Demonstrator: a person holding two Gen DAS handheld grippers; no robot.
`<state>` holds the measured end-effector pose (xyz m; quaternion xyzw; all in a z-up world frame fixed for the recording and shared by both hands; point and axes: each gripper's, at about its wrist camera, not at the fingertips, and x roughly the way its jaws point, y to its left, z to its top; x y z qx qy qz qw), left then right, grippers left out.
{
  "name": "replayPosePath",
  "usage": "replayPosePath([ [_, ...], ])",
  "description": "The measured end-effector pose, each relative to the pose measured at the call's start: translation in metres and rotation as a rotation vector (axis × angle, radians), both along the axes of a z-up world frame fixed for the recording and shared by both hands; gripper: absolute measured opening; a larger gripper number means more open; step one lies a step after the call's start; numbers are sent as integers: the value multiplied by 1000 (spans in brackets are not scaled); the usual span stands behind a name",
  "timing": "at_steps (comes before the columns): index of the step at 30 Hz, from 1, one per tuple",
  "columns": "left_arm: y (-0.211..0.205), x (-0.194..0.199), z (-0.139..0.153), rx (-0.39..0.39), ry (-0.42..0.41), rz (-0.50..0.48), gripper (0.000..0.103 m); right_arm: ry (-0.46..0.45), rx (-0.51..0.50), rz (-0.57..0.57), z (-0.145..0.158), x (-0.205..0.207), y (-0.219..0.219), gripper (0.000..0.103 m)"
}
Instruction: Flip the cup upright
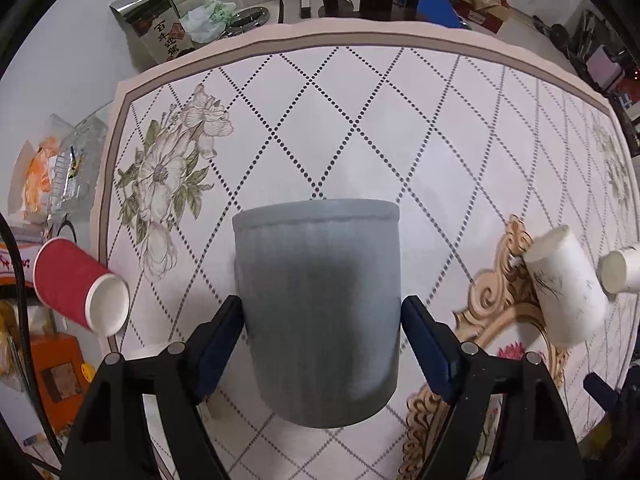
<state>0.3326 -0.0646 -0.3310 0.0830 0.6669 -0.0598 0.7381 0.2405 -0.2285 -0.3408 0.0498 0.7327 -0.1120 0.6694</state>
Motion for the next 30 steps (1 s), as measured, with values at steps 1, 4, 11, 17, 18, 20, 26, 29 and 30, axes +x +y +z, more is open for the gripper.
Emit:
replayPosePath([
  [1,2,-5,6,-8,-4,1,78,-1,0,3,2,-2,1,88],
  [4,6,-24,24,-27,-17,2,78,-3,-5,6,12,-11,4,88],
  [11,15,-95,58,-62,-13,4,78,12,6,-49,17,-47,-12,88],
  [17,18,-156,58,-91,33,21,78,11,-15,-86,24,-95,-29,89],
  [18,17,-165,55,-101,44,23,78,8,-21,-95,26,-105,-32,89],
  [20,10,-183,49,-122,65,30,78,6,-27,-116,27,-122,-38,89],
  [26,-30,-200,30,-145,63,-5,78,12,-57,-199,15,-163,-74,89],
  [29,-49,-199,18,-129,51,-32,79,23,-81,-228,9,-181,-92,89],
  [30,-53,-198,14,-125,50,-36,79,25,-86,-238,5,-182,-96,89],
])
